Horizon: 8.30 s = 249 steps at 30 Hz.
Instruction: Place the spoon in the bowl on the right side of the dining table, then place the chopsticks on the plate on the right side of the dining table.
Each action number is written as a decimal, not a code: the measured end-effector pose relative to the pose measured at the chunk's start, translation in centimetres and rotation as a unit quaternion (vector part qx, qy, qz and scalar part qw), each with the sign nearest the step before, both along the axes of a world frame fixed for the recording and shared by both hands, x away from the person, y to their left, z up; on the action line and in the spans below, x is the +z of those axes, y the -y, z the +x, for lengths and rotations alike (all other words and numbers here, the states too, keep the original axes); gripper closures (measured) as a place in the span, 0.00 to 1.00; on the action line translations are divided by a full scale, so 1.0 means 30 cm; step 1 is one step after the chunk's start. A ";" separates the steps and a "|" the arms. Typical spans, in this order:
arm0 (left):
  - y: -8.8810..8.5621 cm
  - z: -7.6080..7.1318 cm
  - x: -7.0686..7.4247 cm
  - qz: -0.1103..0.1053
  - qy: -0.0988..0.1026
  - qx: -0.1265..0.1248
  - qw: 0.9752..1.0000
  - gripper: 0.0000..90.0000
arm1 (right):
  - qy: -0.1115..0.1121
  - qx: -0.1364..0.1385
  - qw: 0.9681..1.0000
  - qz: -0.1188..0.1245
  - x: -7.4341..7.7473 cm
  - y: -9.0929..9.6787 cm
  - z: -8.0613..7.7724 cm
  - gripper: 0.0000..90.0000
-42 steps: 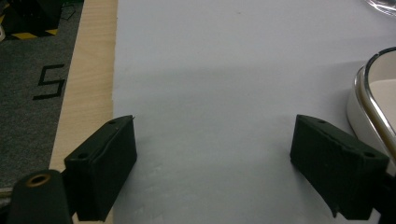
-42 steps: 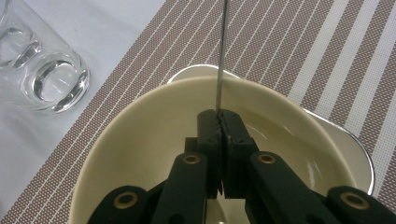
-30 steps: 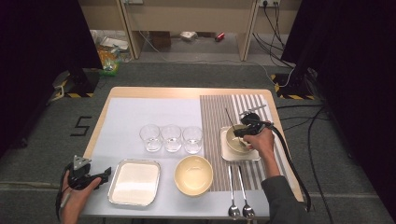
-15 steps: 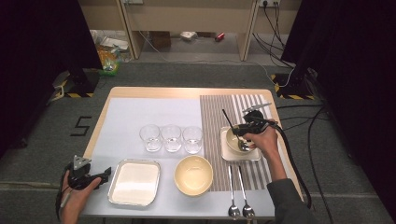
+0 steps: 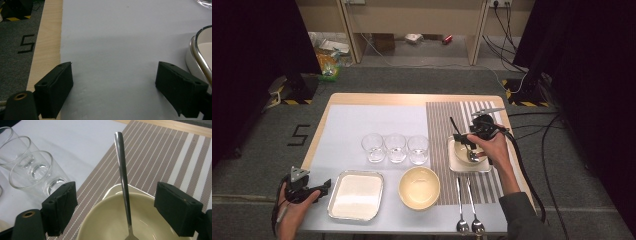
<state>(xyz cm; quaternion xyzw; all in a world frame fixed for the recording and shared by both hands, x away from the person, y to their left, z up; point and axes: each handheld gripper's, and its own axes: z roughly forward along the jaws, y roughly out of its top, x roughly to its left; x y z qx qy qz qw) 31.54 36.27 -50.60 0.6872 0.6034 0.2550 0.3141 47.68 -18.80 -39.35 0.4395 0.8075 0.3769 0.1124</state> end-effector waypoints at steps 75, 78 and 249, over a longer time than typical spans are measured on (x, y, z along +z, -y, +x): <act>0.000 0.000 -0.001 -0.001 0.001 0.000 1.000 0.15 | -0.010 0.172 0.985 -0.030 -0.068 -0.152 -0.158 0.27; 0.000 0.000 0.000 -0.001 0.001 0.000 1.000 0.15 | -0.004 0.183 0.982 -0.034 -0.064 -0.145 -0.180 0.26; -0.002 0.001 0.000 -0.003 0.000 -0.001 1.000 0.15 | -0.049 -0.059 0.991 -0.105 -0.189 0.544 -0.523 0.43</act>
